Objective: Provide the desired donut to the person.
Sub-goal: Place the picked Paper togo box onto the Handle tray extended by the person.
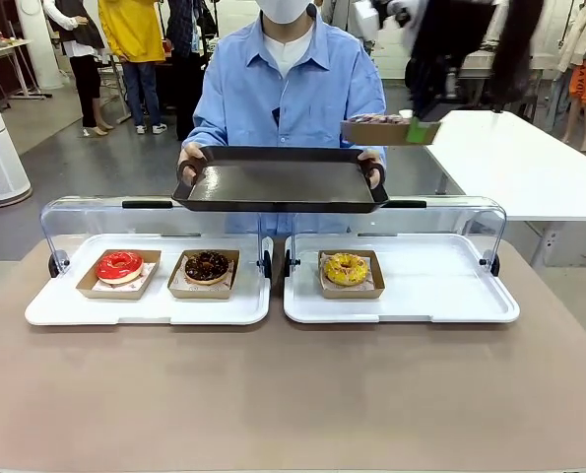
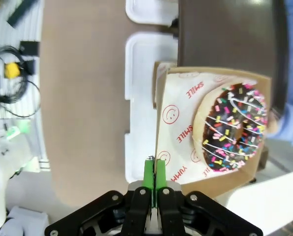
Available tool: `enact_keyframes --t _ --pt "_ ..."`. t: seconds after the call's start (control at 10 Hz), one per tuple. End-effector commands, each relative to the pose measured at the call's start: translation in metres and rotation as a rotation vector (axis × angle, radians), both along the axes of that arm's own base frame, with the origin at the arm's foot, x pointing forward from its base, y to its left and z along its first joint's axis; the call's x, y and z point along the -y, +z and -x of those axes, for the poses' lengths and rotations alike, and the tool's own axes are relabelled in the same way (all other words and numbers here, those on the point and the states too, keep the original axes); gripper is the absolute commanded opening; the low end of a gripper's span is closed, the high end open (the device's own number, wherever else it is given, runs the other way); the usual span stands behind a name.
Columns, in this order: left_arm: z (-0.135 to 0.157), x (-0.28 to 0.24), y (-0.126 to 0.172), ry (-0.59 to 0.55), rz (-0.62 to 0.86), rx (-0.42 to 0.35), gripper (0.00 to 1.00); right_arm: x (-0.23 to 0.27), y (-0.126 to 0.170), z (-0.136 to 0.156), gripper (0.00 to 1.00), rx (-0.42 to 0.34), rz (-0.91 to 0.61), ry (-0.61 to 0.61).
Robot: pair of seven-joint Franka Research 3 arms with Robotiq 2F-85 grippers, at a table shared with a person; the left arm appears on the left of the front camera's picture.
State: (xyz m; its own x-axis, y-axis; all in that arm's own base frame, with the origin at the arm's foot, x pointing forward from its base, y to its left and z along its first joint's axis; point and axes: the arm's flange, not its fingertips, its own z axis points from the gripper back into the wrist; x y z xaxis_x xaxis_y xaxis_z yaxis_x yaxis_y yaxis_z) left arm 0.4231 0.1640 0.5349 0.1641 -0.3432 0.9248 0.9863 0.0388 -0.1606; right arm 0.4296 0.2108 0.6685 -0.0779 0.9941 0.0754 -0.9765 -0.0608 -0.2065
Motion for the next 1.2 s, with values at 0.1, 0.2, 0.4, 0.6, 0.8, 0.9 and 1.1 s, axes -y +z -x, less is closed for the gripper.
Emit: enact_keyframes --t 0.1,0.2,0.4,0.6,0.8,0.9,1.1 --pt "0.002 -0.001 0.002 -0.003 0.003 0.001 1.00 -0.049 -0.017 -0.041 0.02 -0.021 0.035 0.045" --pt "0.002 -0.001 0.002 -0.003 0.003 0.001 1.00 -0.065 -0.022 -0.049 0.02 -0.030 0.026 0.073" --pt "0.002 -0.001 0.002 -0.003 0.003 0.001 1.00 -0.081 -0.030 -0.066 0.02 -0.037 0.031 0.066" --pt "0.002 -0.001 0.002 -0.003 0.003 0.001 1.00 -0.076 -0.046 -0.080 0.02 -0.065 0.049 0.038" --pt "0.002 -0.001 0.002 -0.003 0.003 0.001 1.00 -0.067 -0.063 -0.093 0.02 -0.092 0.039 0.013" --pt "0.002 -0.001 0.002 -0.003 0.003 0.001 1.00 -0.063 -0.070 -0.095 0.02 -0.096 0.026 0.017" --pt "0.002 -0.001 0.002 -0.003 0.003 0.001 1.00 -0.058 -0.081 -0.107 0.02 -0.098 -0.003 0.008"
